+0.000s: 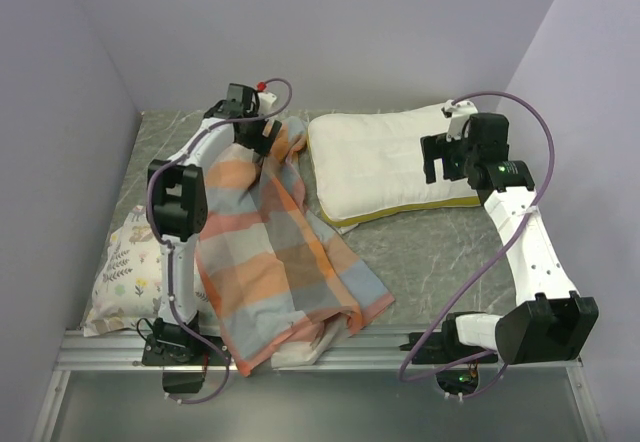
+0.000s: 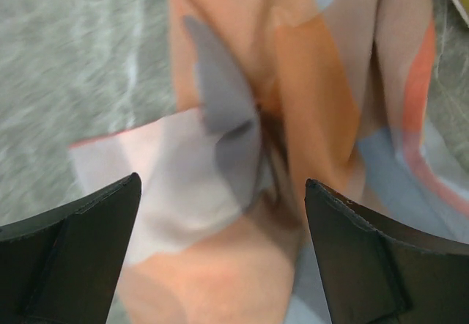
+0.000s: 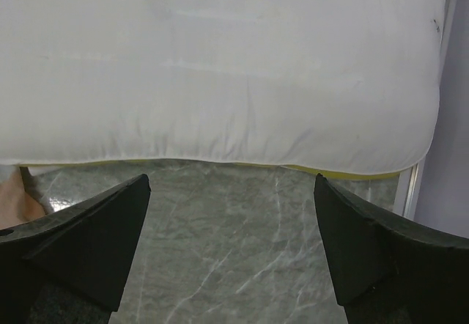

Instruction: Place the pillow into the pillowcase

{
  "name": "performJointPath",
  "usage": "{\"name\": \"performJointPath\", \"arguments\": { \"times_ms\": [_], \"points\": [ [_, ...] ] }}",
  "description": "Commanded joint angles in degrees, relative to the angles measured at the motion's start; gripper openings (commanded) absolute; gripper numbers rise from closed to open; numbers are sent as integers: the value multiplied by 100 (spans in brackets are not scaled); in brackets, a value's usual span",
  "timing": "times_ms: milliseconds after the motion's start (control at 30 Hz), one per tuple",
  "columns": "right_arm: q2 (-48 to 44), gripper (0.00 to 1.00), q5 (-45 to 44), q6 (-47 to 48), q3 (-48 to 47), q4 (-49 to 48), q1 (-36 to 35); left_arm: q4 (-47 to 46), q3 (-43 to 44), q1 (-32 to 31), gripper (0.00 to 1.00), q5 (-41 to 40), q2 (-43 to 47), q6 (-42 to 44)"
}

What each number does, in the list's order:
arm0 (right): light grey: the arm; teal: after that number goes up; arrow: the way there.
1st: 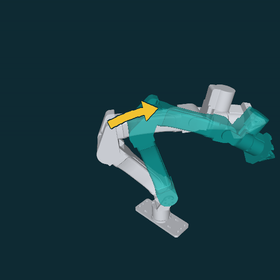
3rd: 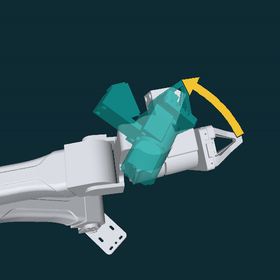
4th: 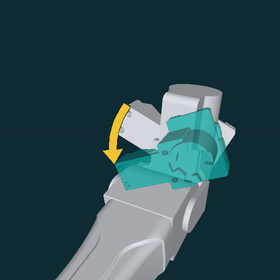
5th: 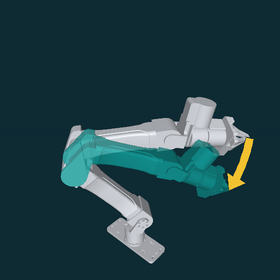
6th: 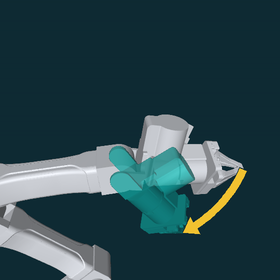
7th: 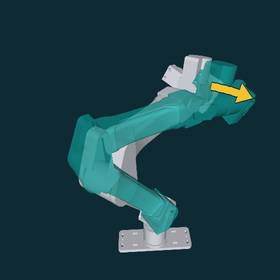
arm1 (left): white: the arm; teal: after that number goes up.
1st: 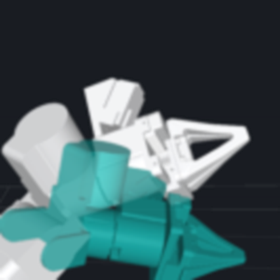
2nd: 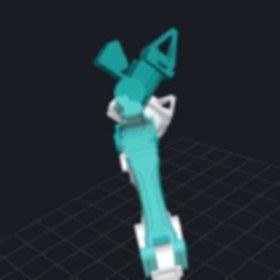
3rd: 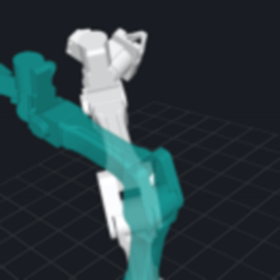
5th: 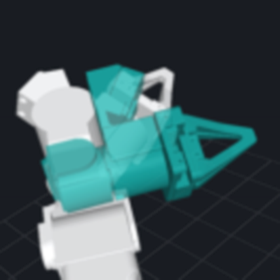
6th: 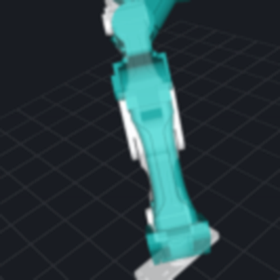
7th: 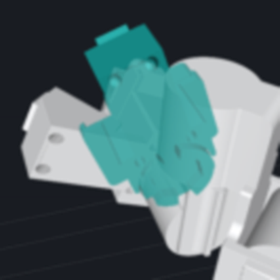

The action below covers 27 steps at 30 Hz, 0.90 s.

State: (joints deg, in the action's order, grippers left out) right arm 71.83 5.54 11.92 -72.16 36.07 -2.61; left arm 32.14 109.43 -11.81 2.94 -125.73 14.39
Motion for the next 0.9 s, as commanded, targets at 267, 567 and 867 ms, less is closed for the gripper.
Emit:
{"name": "performJointPath", "arguments": {
  "times_ms": [267, 567, 867],
  "points": [
    [243, 100, -431, 293, -413, 189, 6, -516, 833, -286, 88, -276, -1128, 37],
    [647, 99, -396, 267, -658, 146, 15, -392, 1581, 468, 0, -1154, -1604, -323],
    [841, 99, -343, 258, -782, 110, 6, -639, 1900, 1831, 0, -3377, -1771, -245]
  ]
}}
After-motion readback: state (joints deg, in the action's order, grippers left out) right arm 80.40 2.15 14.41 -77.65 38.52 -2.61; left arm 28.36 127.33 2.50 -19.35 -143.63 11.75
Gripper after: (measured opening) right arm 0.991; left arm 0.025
